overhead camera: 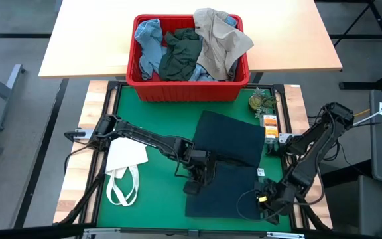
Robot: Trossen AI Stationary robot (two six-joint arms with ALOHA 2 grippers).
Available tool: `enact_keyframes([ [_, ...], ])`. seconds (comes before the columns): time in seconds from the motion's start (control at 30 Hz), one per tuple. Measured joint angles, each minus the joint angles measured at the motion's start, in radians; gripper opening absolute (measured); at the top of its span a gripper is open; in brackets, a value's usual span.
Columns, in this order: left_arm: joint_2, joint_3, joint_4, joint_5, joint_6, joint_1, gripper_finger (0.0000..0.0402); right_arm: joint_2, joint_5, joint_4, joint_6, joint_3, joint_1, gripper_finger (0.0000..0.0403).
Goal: Fold laundry
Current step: Fold the dark blue pants
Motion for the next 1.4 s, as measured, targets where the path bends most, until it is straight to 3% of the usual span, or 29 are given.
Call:
enact_keyframes([
  [0.1,0.0,0.0,0.0,-0.039,0.0,0.0,0.0135,-0.019,-0.154,0.025,0.026,0.0,-0.026,0.0134],
  [0.2,0.0,0.0,0.0,-0.097,0.0,0.0,0.0135,-0.056,-0.145,0.015,-0.005,0.0,-0.031,0.0132],
  [0.3,0.0,0.0,-0.003,-0.156,0.0,0.001,0.0135,-0.098,-0.017,0.001,-0.066,0.0,-0.035,0.0127],
  [0.53,0.01,0.0,0.032,-0.255,0.003,0.014,0.0135,-0.127,0.465,-0.145,-0.342,0.001,-0.059,0.0124],
  [0.6,0.015,-0.009,0.043,-0.256,0.002,0.017,0.0135,-0.117,0.516,-0.178,-0.421,0.001,-0.086,0.0124],
  [0.77,0.036,-0.062,0.072,-0.29,0.002,0.026,0.0135,-0.078,0.518,-0.271,-0.548,0.001,-0.177,0.0124],
  [0.93,0.052,-0.154,0.096,-0.334,0.0,0.041,0.0135,0.001,0.383,-0.354,-0.551,0.001,-0.24,0.0124],
  [1.2,0.055,-0.311,0.297,-0.332,0.0,0.053,0.0135,0.2,0.259,-0.378,-0.55,0.0,-0.239,0.0124],
  [1.4,0.055,-0.351,0.35,-0.332,0.0,0.052,0.0135,0.319,0.223,-0.368,-0.558,0.006,-0.239,0.0124],
])
